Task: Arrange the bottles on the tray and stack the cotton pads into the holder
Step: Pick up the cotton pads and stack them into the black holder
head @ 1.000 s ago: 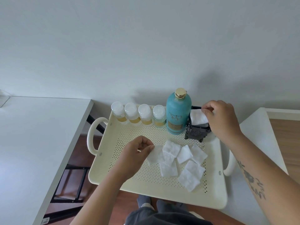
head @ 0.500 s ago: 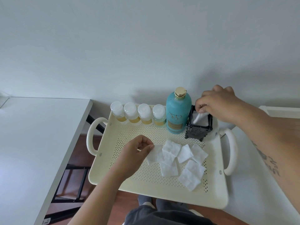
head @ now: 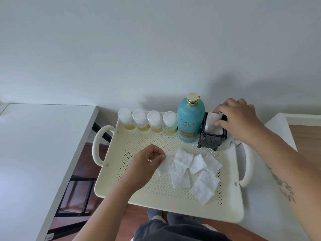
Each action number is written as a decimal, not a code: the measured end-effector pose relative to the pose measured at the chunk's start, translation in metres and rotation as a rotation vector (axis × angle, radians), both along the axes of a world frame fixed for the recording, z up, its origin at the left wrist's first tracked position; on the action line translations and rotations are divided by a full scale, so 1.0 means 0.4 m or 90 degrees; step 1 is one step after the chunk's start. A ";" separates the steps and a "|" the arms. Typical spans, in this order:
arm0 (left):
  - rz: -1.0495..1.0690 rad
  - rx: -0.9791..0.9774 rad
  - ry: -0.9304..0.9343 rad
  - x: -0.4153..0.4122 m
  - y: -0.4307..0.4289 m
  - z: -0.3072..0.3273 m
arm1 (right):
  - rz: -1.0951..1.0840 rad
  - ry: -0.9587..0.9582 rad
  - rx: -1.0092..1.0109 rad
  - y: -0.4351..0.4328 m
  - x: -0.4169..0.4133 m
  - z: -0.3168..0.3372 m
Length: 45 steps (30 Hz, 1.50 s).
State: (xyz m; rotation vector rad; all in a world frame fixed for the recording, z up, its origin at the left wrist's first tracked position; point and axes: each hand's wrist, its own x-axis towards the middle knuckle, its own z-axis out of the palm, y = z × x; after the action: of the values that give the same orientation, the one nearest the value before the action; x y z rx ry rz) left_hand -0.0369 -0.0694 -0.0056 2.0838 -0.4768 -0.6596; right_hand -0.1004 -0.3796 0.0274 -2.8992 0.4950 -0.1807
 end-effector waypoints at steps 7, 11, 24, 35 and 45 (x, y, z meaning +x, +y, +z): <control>-0.003 -0.002 0.002 0.000 -0.004 0.004 | 0.018 0.027 0.034 -0.022 0.013 0.039; -0.004 -0.006 0.009 0.003 -0.004 0.003 | 0.023 0.085 0.066 -0.029 0.041 0.062; -0.001 -0.024 0.002 0.010 -0.014 0.005 | -0.040 0.043 -0.075 0.052 -0.050 -0.026; -0.025 -0.159 0.084 -0.008 -0.126 0.059 | -0.052 -0.060 0.600 0.250 -0.145 0.029; 0.085 -0.034 -0.019 -0.042 -0.167 0.000 | -0.223 -0.222 0.628 0.153 -0.147 0.018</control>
State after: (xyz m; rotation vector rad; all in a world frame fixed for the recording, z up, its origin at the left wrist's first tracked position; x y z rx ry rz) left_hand -0.0538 -0.1361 -0.0057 2.0571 -0.3652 -0.5329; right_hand -0.1593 -0.3184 0.0345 -1.7697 0.7495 -0.3582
